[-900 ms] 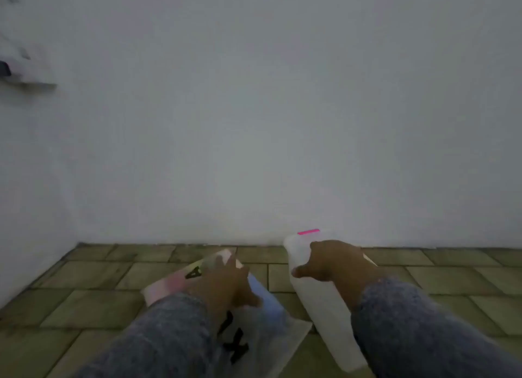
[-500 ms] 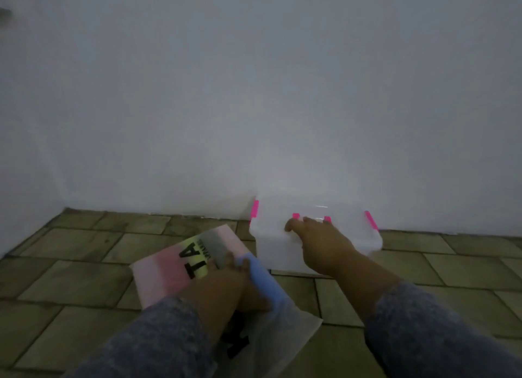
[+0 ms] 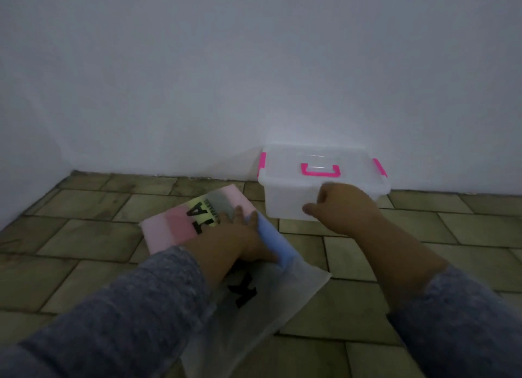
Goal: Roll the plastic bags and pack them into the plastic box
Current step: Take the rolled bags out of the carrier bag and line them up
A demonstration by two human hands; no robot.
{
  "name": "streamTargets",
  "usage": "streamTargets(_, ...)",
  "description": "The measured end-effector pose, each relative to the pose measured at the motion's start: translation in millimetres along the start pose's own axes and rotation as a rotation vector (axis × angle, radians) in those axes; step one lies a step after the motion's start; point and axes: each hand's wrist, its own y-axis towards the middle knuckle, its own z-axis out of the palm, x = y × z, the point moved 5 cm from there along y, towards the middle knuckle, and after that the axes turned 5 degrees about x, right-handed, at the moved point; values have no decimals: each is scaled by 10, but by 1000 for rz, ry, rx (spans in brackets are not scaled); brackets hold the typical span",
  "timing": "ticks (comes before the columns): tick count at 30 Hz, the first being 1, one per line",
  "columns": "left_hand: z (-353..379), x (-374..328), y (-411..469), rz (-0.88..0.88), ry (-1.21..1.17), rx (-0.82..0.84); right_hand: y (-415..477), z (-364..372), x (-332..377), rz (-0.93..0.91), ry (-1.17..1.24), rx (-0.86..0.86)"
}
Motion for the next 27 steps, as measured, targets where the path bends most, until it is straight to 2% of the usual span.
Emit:
streamTargets(3,-57,165,45,141,-72,-101,-474,417,-202,324,230,681)
streamTargets(5,16,272,30,139,-72,-111,-767,644,-205,357,435,923)
streamTargets(6,41,300,1,125,-71,-126,-839,710,-195,343,519,952)
streamTargets(10,144,337,-89,77,-109,-153,-791,668,-292,371,804,704)
streamTargets(14,216,115,-330,-55,-185,-113,-665,574,-472,479,1188,212)
streamTargets(15,267,27,-402,-77,-223,-104,-674,580,-506,495,1276,144)
streamTargets(17,413,-187,-548,-45,-252,-115,-776,628,-553,490,1306,201)
streamTargets(20,666,-470,-757,106,-111,-218,-1110,758,-591,405,1127,529)
streamTargets(22,752,-536,-810,131,-17,-276,-1374,825,-593,361,974,673)
streamTargets(24,750,-535,-790,122,0,-328,-1580,894,-581,366,898,721)
streamTargets(27,707,-545,-723,105,-4,-334,-1792,958,-511,406,922,728)
